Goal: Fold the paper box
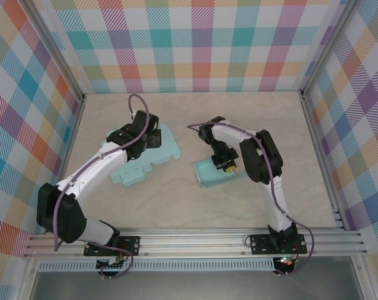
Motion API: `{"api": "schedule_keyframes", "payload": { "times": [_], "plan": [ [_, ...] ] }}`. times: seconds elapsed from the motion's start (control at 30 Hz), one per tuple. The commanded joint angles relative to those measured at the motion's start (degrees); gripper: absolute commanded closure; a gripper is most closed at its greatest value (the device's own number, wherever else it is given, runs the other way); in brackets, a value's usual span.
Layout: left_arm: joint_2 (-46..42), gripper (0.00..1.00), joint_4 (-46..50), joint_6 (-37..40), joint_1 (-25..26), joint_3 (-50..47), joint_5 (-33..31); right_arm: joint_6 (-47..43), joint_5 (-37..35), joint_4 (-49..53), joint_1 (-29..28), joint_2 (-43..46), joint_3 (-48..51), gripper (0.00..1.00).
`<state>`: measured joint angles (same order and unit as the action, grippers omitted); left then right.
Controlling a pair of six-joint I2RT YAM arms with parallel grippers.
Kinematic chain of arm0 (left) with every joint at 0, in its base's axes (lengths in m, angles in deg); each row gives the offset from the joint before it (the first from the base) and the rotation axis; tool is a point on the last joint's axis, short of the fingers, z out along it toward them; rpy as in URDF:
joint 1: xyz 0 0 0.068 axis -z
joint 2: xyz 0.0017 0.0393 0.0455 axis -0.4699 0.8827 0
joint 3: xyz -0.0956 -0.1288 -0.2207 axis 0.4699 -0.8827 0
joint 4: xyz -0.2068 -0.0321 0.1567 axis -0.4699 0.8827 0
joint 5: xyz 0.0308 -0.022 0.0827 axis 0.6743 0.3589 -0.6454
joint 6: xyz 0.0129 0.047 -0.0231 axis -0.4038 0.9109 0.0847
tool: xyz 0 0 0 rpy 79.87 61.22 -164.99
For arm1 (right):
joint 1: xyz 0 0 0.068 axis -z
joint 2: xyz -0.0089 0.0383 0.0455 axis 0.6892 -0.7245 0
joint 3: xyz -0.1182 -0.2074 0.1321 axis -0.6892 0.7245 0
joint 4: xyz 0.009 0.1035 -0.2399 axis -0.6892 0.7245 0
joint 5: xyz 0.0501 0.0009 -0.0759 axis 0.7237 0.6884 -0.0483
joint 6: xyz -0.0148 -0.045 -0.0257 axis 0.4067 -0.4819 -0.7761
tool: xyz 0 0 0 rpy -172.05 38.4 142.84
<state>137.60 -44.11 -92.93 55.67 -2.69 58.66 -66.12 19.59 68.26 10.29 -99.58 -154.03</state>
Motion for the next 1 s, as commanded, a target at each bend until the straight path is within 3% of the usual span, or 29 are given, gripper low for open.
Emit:
{"api": "schedule_keyframes", "payload": {
  "times": [0.0, 0.23, 0.5, 0.7, 0.8, 0.87, 0.97],
  "plan": [
    [-2.08, 0.13, -2.03, 0.70, -0.37, -1.75, 0.02, 0.79, 1.59, -4.59, -0.34, -1.54, 1.69, 0.95],
    [-1.77, 0.14, -4.56, 0.40, -0.50, -2.46, 4.14, 0.62, -1.81, -3.95, -0.21, 3.83, -2.14, 0.66],
    [1.83, 0.17, -5.94, 0.22, -0.48, -1.52, 8.64, 0.09, -1.53, -1.45, -0.21, 7.22, -5.07, 0.53],
    [5.12, 0.27, -7.69, 0.81, -0.52, -1.71, 11.00, -0.10, -0.64, -0.21, -0.21, 14.37, -6.24, 0.40],
    [7.12, 0.32, -9.08, 1.45, -0.39, -2.04, 12.68, 0.24, -0.44, -0.48, -0.21, 20.93, -6.31, 0.27],
    [8.79, 0.35, -10.43, 2.01, 0.03, -2.49, 14.51, 0.97, -0.19, -1.25, -0.21, 26.19, -4.78, 0.00],
    [11.10, 0.37, -12.19, 3.01, 1.31, -3.00, 16.28, 4.03, 0.49, -2.66, -0.12, 34.26, 0.65, 0.00]
  ]
}}
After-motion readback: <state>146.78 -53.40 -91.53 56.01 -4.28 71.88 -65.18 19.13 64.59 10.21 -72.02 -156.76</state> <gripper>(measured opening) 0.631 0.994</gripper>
